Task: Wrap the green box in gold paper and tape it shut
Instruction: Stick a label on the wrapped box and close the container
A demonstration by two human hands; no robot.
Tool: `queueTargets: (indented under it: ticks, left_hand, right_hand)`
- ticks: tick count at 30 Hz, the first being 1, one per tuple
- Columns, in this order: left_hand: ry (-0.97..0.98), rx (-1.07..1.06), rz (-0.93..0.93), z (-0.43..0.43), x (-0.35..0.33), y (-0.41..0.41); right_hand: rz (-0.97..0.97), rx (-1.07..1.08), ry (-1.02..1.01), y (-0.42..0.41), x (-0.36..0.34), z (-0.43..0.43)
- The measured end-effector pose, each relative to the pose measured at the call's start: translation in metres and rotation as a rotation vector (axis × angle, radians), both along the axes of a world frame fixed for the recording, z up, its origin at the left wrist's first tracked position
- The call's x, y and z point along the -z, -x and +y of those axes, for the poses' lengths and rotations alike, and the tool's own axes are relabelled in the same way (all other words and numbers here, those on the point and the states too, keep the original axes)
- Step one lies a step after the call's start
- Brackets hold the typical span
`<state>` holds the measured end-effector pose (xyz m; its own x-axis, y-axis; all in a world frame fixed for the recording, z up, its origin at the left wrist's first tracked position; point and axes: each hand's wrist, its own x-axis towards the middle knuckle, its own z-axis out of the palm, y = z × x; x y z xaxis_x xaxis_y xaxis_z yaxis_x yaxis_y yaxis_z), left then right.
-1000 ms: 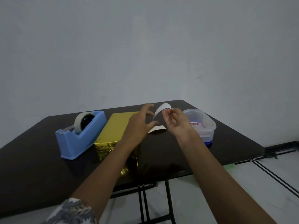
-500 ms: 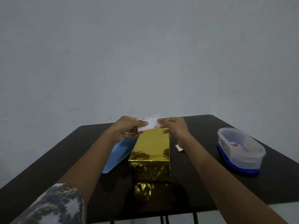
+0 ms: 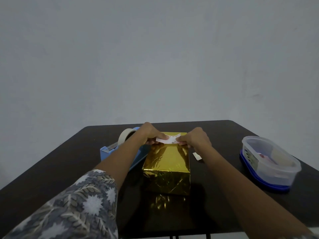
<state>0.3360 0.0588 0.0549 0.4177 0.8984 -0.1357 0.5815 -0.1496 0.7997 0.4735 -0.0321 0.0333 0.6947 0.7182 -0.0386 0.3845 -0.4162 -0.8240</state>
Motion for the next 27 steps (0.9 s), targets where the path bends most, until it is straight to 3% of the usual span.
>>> queueTargets:
  ticks: [13, 21, 24, 27]
  left_hand:
    - [-0.141, 0.029, 0.105, 0.017, 0.014, -0.005]
    - [-0.438, -0.012, 0.412, 0.015, 0.017, 0.000]
    - [-0.392, -0.017, 0.364, 0.015, 0.025, 0.006]
    - [-0.296, -0.040, 0.207, 0.012, 0.033, -0.002]
  right_hand:
    - [-0.097, 0.011, 0.061, 0.003, 0.003, 0.001]
    - [-0.201, -0.004, 0.035, 0.007, 0.006, -0.003]
    - [-0.211, 0.015, 0.001, 0.003, 0.016, -0.003]
    - [-0.050, -0.026, -0.063, 0.001, 0.024, 0.004]
